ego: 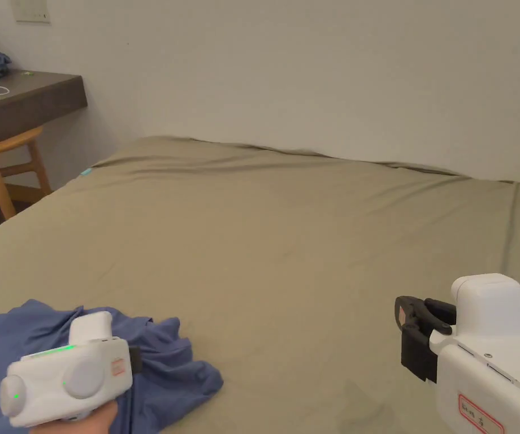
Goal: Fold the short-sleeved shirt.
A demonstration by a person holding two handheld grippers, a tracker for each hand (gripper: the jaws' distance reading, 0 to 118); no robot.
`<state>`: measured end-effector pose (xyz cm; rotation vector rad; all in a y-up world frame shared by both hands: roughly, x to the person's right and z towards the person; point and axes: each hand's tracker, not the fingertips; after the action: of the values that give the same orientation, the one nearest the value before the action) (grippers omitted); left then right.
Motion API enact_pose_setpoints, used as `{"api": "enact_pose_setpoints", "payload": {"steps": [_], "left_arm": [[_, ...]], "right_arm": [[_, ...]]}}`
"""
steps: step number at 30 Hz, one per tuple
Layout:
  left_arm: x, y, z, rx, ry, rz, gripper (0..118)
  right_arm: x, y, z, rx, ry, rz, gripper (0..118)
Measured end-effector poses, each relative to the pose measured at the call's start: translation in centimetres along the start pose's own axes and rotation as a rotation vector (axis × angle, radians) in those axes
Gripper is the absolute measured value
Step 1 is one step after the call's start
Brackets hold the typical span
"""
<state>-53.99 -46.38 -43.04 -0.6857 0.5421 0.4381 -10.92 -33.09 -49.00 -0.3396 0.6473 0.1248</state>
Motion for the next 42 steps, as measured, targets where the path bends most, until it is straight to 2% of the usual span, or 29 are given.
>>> {"api": "enact_pose_setpoints", "payload": {"steps": [2, 4, 8, 12, 13, 16, 17, 20, 26, 31, 34, 40, 41, 42], "left_arm": [[0.6, 1.5, 3.7, 0.105, 0.046, -0.044, 0], [1.8, 4.2, 7.2, 0.16, -0.001, -0.059, 0], [5.8, 7.8, 12.4, 0.286, -0.039, -0.201, 0], [12.0, 10.7, 17.4, 0.36, -0.178, -0.284, 0], [15.2, 9.8, 20.8, 0.38, -0.197, -0.302, 0], [21.3, 9.6, 25.0, 0.425, -0.301, -0.33, 0], [22.0, 11.5, 24.3, 0.431, -0.333, -0.343, 0], [27.8, 11.7, 26.3, 0.448, -0.402, -0.398, 0], [36.8, 9.5, 25.2, 0.385, -0.546, -0.485, 0], [43.6, 3.3, 20.8, 0.195, -0.613, -0.567, 0], [46.3, -1.6, 16.5, 0.095, -0.596, -0.6, 0], [49.0, -13.0, 6.6, -0.134, -0.417, -0.711, 0], [49.0, -15.1, 5.2, -0.171, -0.387, -0.717, 3], [49.0, -16.7, 3.5, -0.209, -0.371, -0.723, 25]], "right_arm": [[0.7, 0.7, 1.3, 0.028, -0.05, -0.006, 3], [1.6, 1.5, 2.7, 0.057, -0.079, -0.015, 3], [3.3, 3.1, 5.9, 0.104, -0.134, -0.035, 3], [5.4, 4.5, 9.5, 0.124, -0.235, -0.008, 3], [6.0, 4.8, 10.4, 0.134, -0.255, -0.007, 3], [7.8, 5.6, 13.1, 0.153, -0.303, -0.022, 3], [8.3, 5.8, 14.0, 0.159, -0.324, -0.028, 3], [9.9, 6.1, 16.5, 0.166, -0.374, -0.03, 3], [12.6, 5.9, 21.2, 0.178, -0.481, -0.027, 3], [14.3, 5.4, 24.1, 0.201, -0.539, -0.041, 3], [15.0, 4.9, 24.8, 0.198, -0.554, -0.044, 3], [15.8, 2.8, 24.4, 0.164, -0.542, -0.068, 3], [15.9, 2.5, 24.2, 0.152, -0.537, -0.071, 3], [16.0, 2.2, 24.1, 0.139, -0.528, -0.072, 3]]}}
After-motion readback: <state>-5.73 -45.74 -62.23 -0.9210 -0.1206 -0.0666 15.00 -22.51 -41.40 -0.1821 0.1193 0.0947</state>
